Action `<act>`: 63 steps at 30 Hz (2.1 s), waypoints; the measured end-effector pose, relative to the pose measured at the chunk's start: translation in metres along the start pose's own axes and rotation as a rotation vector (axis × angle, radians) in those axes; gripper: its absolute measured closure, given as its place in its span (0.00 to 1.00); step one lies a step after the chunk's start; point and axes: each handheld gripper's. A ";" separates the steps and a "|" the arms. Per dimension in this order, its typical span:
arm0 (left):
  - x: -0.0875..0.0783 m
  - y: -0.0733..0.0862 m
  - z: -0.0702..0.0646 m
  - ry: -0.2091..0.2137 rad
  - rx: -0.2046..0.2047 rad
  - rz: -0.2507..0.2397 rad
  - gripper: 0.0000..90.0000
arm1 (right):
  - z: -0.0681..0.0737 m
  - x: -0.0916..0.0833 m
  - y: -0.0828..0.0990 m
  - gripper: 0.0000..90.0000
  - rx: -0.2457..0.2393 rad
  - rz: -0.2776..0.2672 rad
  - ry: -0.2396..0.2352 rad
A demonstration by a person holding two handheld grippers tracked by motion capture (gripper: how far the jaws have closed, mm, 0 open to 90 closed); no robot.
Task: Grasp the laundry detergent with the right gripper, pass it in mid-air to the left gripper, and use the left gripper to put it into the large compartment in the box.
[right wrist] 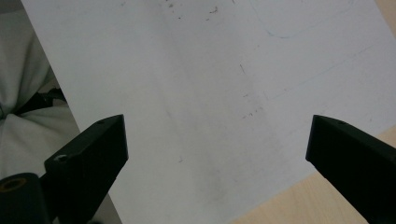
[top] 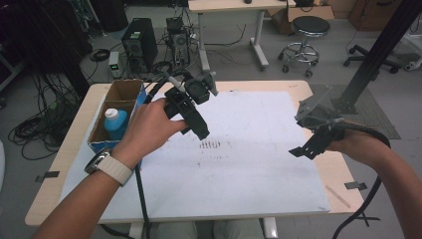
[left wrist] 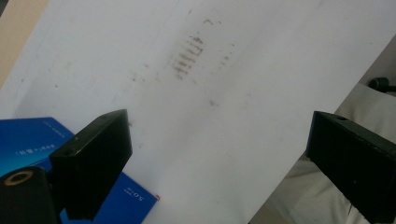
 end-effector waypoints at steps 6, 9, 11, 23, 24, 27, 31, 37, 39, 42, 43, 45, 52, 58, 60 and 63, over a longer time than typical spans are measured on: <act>0.007 -0.005 -0.008 0.016 0.059 -0.007 0.08 | 0.000 0.001 -0.003 0.06 0.000 0.013 -0.007; 0.010 -0.006 -0.012 0.013 0.089 -0.007 0.08 | 0.000 0.002 -0.004 0.06 0.001 0.022 -0.010; 0.011 -0.008 -0.016 0.022 0.111 -0.016 0.08 | -0.001 0.003 -0.004 0.06 0.004 0.025 -0.011; 0.012 -0.017 -0.029 0.049 0.214 -0.051 0.08 | -0.003 0.004 -0.009 0.06 -0.003 0.040 -0.021; 0.012 -0.018 -0.029 0.051 0.214 -0.054 0.08 | -0.003 0.004 -0.009 0.06 -0.003 0.040 -0.022; 0.011 -0.020 -0.029 0.054 0.219 -0.062 0.08 | -0.003 0.004 -0.011 0.06 -0.005 0.040 -0.023; 0.010 -0.023 -0.031 0.061 0.235 -0.073 0.08 | -0.003 0.004 -0.012 0.06 -0.009 0.041 -0.025; 0.012 -0.025 -0.033 0.079 0.271 -0.073 0.08 | -0.005 0.005 -0.013 0.06 -0.007 0.043 -0.028; 0.012 -0.025 -0.032 0.085 0.266 -0.078 0.08 | -0.005 0.004 -0.014 0.06 -0.008 0.039 -0.028; 0.013 -0.026 -0.030 0.088 0.265 -0.077 0.08 | -0.006 0.004 -0.014 0.06 -0.008 0.042 -0.028; 0.013 -0.026 -0.030 0.088 0.264 -0.076 0.08 | -0.006 0.004 -0.014 0.06 -0.009 0.041 -0.027; 0.014 -0.026 -0.029 0.092 0.264 -0.079 0.08 | -0.006 0.004 -0.014 0.06 -0.009 0.040 -0.028; 0.015 -0.029 -0.030 0.099 0.274 -0.078 0.08 | -0.008 0.006 -0.011 0.06 -0.004 0.042 -0.031; 0.014 -0.029 -0.028 0.100 0.268 -0.081 0.08 | -0.007 0.005 -0.011 0.06 -0.004 0.041 -0.028; 0.014 -0.029 -0.028 0.100 0.268 -0.081 0.08 | -0.007 0.005 -0.010 0.06 -0.004 0.038 -0.027; 0.014 -0.029 -0.028 0.100 0.268 -0.079 0.08 | -0.006 0.006 -0.010 0.06 -0.003 0.040 -0.029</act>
Point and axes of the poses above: each handheld gripper's, and its own axes: x roughly forward along the jaws, y roughly out of its underside, z roughly to its left, and after that the axes turned 15 degrees about -y, right-handed
